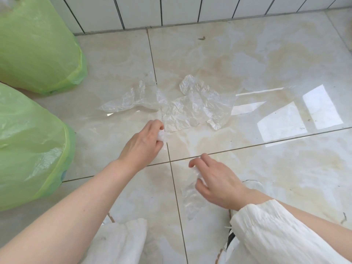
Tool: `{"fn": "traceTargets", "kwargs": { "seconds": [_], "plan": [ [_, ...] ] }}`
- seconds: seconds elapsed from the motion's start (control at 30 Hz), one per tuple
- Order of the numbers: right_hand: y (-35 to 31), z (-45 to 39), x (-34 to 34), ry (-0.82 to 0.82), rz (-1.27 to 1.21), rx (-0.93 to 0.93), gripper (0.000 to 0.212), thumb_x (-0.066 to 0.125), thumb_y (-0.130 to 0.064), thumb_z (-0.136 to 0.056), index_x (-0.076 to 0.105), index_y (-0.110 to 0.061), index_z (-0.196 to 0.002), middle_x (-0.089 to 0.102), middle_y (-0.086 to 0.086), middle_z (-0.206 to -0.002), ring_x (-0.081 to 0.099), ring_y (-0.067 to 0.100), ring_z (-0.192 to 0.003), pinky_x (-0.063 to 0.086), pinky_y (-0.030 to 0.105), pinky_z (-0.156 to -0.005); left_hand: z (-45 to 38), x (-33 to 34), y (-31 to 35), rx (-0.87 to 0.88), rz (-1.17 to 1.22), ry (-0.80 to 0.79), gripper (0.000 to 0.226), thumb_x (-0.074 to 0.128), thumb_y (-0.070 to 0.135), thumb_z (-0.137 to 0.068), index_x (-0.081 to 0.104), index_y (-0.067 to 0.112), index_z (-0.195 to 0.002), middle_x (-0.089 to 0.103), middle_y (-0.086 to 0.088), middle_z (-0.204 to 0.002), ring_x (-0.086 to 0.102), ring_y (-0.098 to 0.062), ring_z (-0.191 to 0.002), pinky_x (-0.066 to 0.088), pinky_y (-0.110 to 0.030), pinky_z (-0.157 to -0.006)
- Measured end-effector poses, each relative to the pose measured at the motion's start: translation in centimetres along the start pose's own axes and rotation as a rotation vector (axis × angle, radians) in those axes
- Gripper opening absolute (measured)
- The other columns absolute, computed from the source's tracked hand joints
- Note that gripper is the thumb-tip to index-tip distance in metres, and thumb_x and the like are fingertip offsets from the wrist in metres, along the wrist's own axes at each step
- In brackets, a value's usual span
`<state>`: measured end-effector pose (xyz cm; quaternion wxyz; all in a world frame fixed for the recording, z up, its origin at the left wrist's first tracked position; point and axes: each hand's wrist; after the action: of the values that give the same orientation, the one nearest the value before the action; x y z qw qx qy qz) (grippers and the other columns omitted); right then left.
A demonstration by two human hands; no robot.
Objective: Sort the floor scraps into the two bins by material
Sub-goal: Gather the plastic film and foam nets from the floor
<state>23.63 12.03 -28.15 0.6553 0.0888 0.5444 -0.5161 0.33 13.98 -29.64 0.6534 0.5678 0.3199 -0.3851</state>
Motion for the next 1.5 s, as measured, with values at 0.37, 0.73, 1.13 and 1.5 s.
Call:
{"fn": "traceTargets", "kwargs": {
  "seconds": [0.37,0.73,1.13,1.5],
  "plan": [
    [1.6,-2.8,3.4,-0.162,0.352,-0.095,0.070,0.066,-0.047,-0.072,0.035,-0.020,-0.128,0.039,0.009,-0.124,0.045,0.030,-0.098,0.048,0.040,-0.073,-4.3,1.5,0.6,-0.034,-0.361,-0.480,0.080,0.048,0.026,-0.092,-0.006,0.039,-0.149,-0.008,0.010,-0.160,0.056,-0.028,-0.116,0.046,-0.037,-0.085],
    [5.3,-4.8,2.8,0.091,0.320,0.219,0.044,0.053,0.004,-0.072,0.049,-0.015,-0.112,0.047,0.010,-0.111,0.044,0.033,-0.088,0.047,0.040,-0.059,-1.9,2.8,-0.6,-0.046,-0.522,-0.311,0.076,0.042,0.042,-0.093,-0.009,0.033,-0.150,0.046,0.001,-0.124,0.063,-0.031,-0.089,0.038,-0.033,-0.060],
    [6.6,-5.1,2.0,0.042,0.201,0.175,0.045,0.044,0.012,-0.073,0.046,-0.013,-0.110,0.045,0.006,-0.101,0.045,0.028,-0.092,0.047,0.039,-0.072,-0.6,3.3,-0.3,-0.018,-0.468,-0.297,0.019,0.049,0.020,-0.089,0.051,0.014,-0.106,0.040,-0.003,-0.116,0.048,-0.025,-0.071,0.032,-0.031,-0.054],
    [5.7,-6.9,-4.5,0.384,0.009,0.127,0.028,0.048,0.003,-0.079,0.054,-0.011,-0.102,0.049,0.005,-0.096,0.048,0.028,-0.082,0.046,0.040,-0.059,-2.3,0.5,-4.1,-0.031,-0.152,0.172,0.017,0.067,0.003,-0.072,0.053,0.010,-0.077,0.056,0.002,-0.107,0.049,-0.032,-0.051,0.038,-0.030,-0.044]
  ]
}}
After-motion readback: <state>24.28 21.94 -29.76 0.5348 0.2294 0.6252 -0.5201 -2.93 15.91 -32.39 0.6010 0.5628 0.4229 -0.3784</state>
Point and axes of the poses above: each hand's wrist, its own z-axis away from the middle knuckle, its own x-axis out of the palm, y = z × x
